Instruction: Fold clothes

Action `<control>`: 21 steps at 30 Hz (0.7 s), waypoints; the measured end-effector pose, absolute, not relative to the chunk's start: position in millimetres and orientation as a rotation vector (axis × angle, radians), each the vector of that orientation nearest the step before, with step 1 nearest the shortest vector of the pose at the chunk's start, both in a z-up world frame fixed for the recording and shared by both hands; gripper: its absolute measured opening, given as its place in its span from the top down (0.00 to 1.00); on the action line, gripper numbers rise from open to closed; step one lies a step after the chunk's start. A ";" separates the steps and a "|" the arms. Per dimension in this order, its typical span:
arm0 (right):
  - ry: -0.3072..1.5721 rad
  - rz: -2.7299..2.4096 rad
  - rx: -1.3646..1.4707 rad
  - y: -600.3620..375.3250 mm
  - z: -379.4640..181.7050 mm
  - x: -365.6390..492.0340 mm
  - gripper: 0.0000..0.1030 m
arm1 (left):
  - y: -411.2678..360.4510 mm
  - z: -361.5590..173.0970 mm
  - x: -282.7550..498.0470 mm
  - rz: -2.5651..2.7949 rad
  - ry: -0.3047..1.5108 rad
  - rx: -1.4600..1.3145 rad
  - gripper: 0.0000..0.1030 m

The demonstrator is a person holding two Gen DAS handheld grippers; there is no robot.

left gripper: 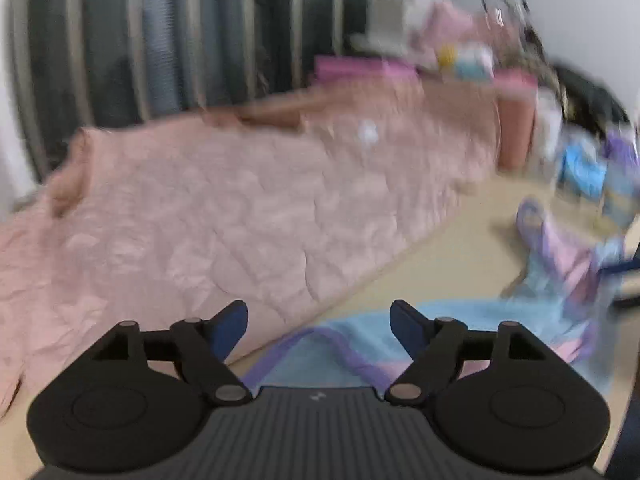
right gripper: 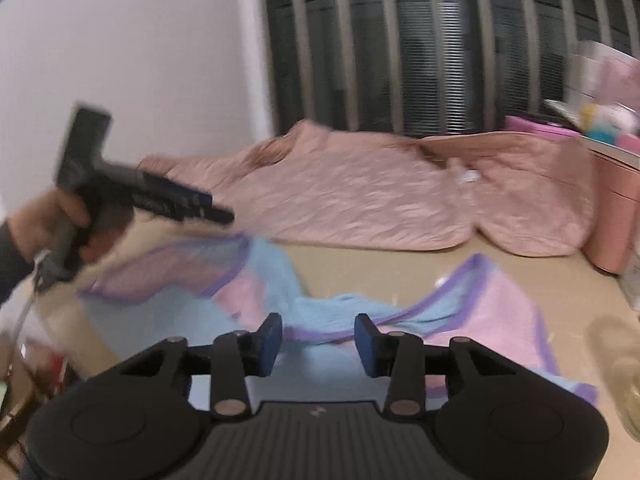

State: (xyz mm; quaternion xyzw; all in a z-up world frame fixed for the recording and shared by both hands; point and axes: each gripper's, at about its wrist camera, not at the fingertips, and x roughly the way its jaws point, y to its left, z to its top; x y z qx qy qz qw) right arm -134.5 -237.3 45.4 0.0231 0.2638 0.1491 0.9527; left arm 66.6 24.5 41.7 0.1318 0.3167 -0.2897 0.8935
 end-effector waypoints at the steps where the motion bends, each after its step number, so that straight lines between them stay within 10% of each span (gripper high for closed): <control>1: 0.527 0.277 0.061 -245.0 47.3 -135.7 0.62 | 21.6 34.3 77.6 -0.605 0.692 0.307 0.23; 9: 0.510 0.068 0.095 -297.0 54.6 -102.4 0.56 | 24.8 17.5 82.4 -0.659 0.762 0.268 0.66; 11: 0.527 0.034 0.083 -303.5 54.5 -75.7 0.54 | 19.6 20.4 78.2 -0.664 0.757 0.282 0.97; 15: 0.646 -0.020 0.054 -307.2 40.4 -19.7 0.55 | 15.0 29.9 59.5 -0.619 0.682 0.321 0.97; 17: 0.711 -0.019 0.051 -307.5 29.3 0.7 0.92 | 22.7 42.2 41.6 -0.598 0.604 0.302 0.97; 21: 0.599 -0.075 0.046 -306.4 29.4 -19.4 0.98 | 37.5 65.9 -14.9 -0.504 0.406 0.346 0.97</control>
